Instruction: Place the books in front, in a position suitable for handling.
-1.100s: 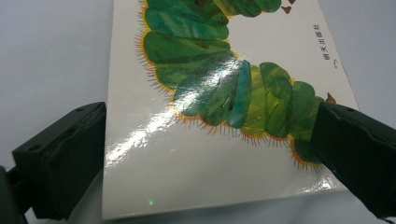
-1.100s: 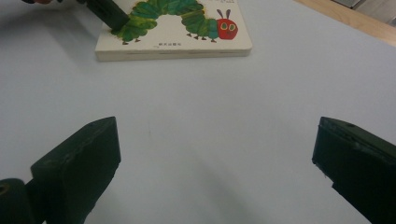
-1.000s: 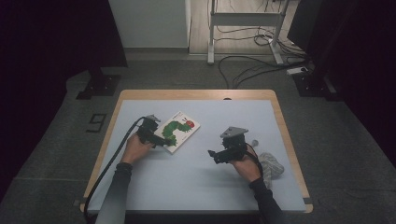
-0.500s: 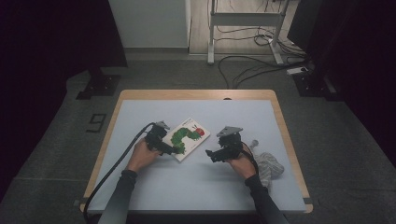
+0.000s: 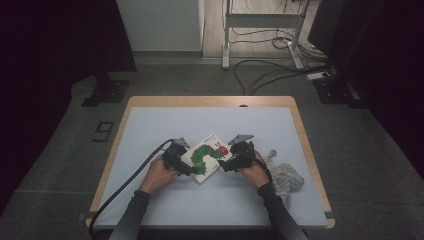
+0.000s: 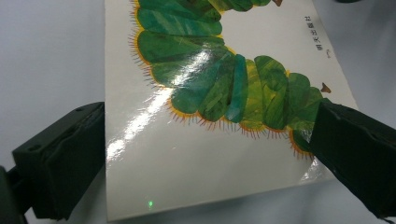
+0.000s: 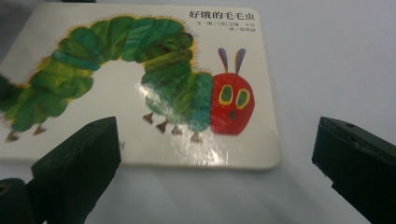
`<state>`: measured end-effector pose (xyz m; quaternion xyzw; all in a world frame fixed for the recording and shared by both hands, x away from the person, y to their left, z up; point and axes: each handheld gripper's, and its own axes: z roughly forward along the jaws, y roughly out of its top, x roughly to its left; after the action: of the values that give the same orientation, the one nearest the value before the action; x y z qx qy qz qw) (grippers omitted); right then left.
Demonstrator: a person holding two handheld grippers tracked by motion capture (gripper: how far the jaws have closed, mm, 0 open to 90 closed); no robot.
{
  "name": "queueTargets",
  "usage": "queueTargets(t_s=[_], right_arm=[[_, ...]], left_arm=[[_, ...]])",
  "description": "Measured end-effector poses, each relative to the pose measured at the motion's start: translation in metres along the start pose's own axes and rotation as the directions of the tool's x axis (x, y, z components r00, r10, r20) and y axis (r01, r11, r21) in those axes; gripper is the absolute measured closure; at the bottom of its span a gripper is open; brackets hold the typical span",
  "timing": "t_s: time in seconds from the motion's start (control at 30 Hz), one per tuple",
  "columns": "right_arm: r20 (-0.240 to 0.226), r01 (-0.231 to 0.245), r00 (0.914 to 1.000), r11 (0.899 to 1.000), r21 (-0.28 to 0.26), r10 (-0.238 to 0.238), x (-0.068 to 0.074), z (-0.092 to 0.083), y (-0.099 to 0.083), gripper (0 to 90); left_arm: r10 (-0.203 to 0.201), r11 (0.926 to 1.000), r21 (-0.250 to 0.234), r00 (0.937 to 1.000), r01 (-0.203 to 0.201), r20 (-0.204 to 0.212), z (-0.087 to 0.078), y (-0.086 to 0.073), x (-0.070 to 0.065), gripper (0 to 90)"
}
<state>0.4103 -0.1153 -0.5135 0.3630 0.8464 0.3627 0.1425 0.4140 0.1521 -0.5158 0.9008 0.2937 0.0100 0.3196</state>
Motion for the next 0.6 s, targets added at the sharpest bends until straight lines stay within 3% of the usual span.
queueTargets(t_s=[0.2,0.3,0.4,0.5,0.6], right_arm=[[-0.043,-0.044,0.9980,0.999,0.030,0.045,-0.005,0.011,-0.003,0.7],[-0.077,-0.072,0.9942,0.997,0.038,0.075,-0.007,0.012,-0.004,2.1],[-0.102,-0.076,0.9916,0.996,0.041,0.080,-0.007,0.013,-0.004,4.3],[-0.115,-0.067,0.9907,0.997,0.048,0.072,-0.006,0.013,-0.003,3.6],[-0.109,-0.072,0.9910,0.996,0.051,0.077,-0.004,0.013,-0.003,3.4]], left_arm=[[0.003,1.0000,0.004,1.0000,-0.003,-0.002,0.001,-0.002,-0.014,0.0],[0.045,0.9983,0.038,0.9981,-0.043,-0.042,-0.007,-0.004,-0.022,0.0],[0.062,0.9977,0.033,0.9954,-0.060,-0.073,-0.014,-0.010,-0.029,0.0],[0.056,0.9983,0.019,0.9916,-0.055,-0.117,-0.021,-0.024,-0.038,0.0],[0.047,0.9989,-0.001,0.9916,-0.048,-0.120,-0.023,-0.031,-0.041,0.0]])
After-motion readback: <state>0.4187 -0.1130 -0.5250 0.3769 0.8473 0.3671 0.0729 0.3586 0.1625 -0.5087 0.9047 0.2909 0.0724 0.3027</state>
